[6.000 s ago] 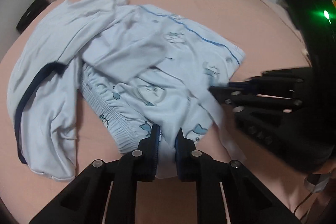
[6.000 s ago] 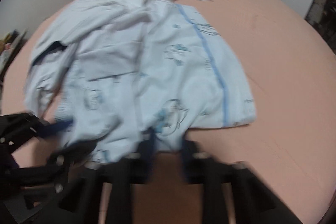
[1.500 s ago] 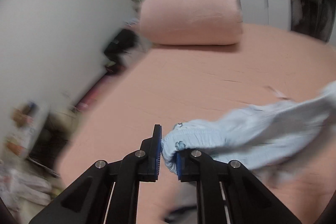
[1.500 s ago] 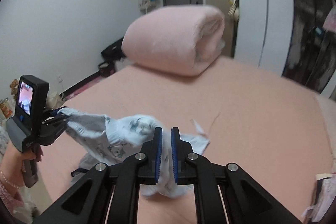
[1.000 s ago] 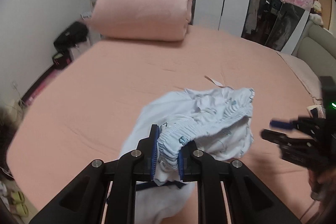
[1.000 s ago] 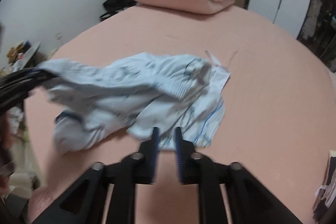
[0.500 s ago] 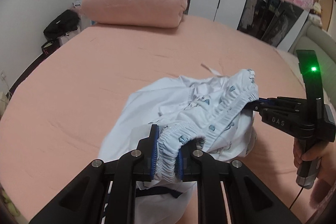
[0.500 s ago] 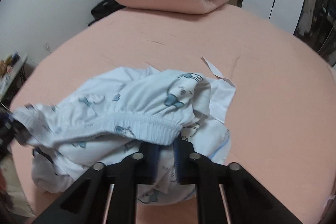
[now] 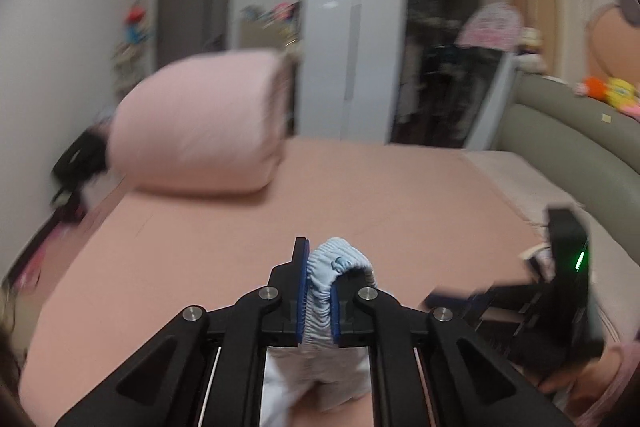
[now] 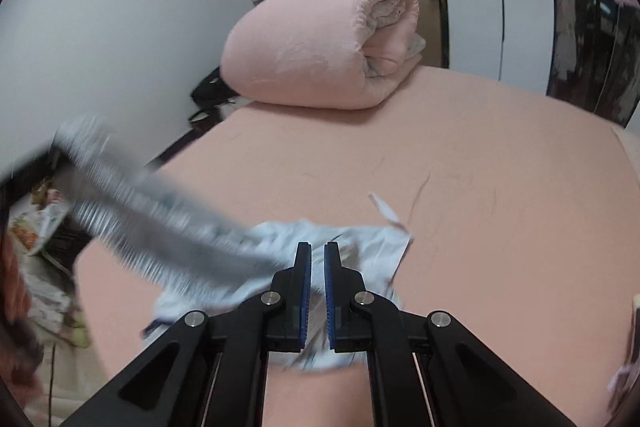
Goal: Fold clothes
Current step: 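Hold the waistband up with the left tool while the right tool grips its other end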
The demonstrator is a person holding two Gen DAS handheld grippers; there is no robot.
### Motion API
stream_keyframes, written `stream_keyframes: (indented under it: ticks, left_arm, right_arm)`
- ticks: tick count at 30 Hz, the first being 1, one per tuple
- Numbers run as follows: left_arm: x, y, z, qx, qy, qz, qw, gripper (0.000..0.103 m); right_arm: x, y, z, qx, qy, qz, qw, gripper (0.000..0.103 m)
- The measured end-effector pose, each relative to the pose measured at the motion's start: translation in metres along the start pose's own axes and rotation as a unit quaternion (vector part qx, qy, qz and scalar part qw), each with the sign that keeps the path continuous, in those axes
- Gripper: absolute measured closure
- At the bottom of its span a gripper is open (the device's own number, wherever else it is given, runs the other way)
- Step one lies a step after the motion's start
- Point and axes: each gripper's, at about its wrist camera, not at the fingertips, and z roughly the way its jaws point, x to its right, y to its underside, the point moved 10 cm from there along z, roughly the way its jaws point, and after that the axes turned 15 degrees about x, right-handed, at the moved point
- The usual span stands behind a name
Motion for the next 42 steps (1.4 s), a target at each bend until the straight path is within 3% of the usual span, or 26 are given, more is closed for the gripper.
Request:
stream_keyframes:
  ticks: [1,4,5,8,13,14,16,18,23,26,29,34,37,40,42]
  left_arm:
    - [0.018,-0.012,-0.002,0.007,0.013,0.009,0.9998,0.096]
    - [0.079,-0.05,-0.013,0.032,0.055,0.033,0.9974,0.096]
    - [0.096,-0.06,-0.017,0.038,0.063,0.039,0.9965,0.096]
    - [0.144,-0.085,-0.028,0.052,0.098,0.033,0.9933,0.096]
    - [0.198,-0.104,-0.053,0.084,0.136,0.006,0.9871,0.096]
    - [0.207,-0.104,-0.055,0.086,0.144,0.0,0.9858,0.096]
    - [0.226,-0.093,-0.052,0.068,0.155,-0.005,0.9856,0.096]
    - [0.239,-0.071,-0.041,0.038,0.157,-0.01,0.9869,0.096]
    - [0.247,-0.035,-0.024,-0.019,0.162,-0.058,0.985,0.096]
    - [0.259,-0.051,-0.04,-0.005,0.187,-0.039,0.9815,0.096]
    - [0.271,-0.075,-0.053,0.016,0.194,0.011,0.9807,0.096]
    - [0.263,-0.091,-0.071,0.012,0.209,0.013,0.9776,0.095]
    - [0.265,-0.09,-0.087,0.0,0.226,0.023,0.9738,0.095]
    - [0.269,-0.082,-0.076,-0.019,0.22,0.039,0.9745,0.095]
    - [0.272,-0.077,-0.068,-0.032,0.216,0.049,0.9746,0.095]
  right_arm:
    - [-0.001,-0.001,-0.015,0.005,-0.005,0.005,1.0,0.09]
    - [0.011,-0.002,-0.053,0.025,-0.011,0.028,0.999,0.044]
    - [0.015,-0.006,-0.071,0.039,-0.011,0.033,0.999,0.037]
    - [0.033,-0.014,-0.122,0.071,0.009,0.036,0.997,0.033]
    - [0.086,0.014,-0.176,0.05,0.096,-0.006,0.994,0.034]
    - [0.098,0.027,-0.183,0.035,0.104,-0.002,0.994,0.05]
    - [0.12,0.054,-0.192,0.0,0.114,-0.001,0.993,0.071]
    - [0.146,0.066,-0.207,-0.011,0.151,-0.025,0.988,0.073]
    - [0.205,0.045,-0.267,0.006,0.253,-0.08,0.964,0.074]
    - [0.226,0.011,-0.301,0.038,0.278,-0.079,0.957,0.074]
    - [0.223,-0.031,-0.333,0.089,0.308,-0.113,0.94,0.074]
    - [0.201,-0.074,-0.369,0.158,0.283,-0.094,0.941,0.074]
    - [0.19,-0.071,-0.388,0.159,0.25,-0.067,0.953,0.074]
    - [0.173,-0.08,-0.41,0.173,0.223,-0.064,0.957,0.074]
    - [0.17,-0.083,-0.404,0.156,0.219,-0.073,0.96,0.073]
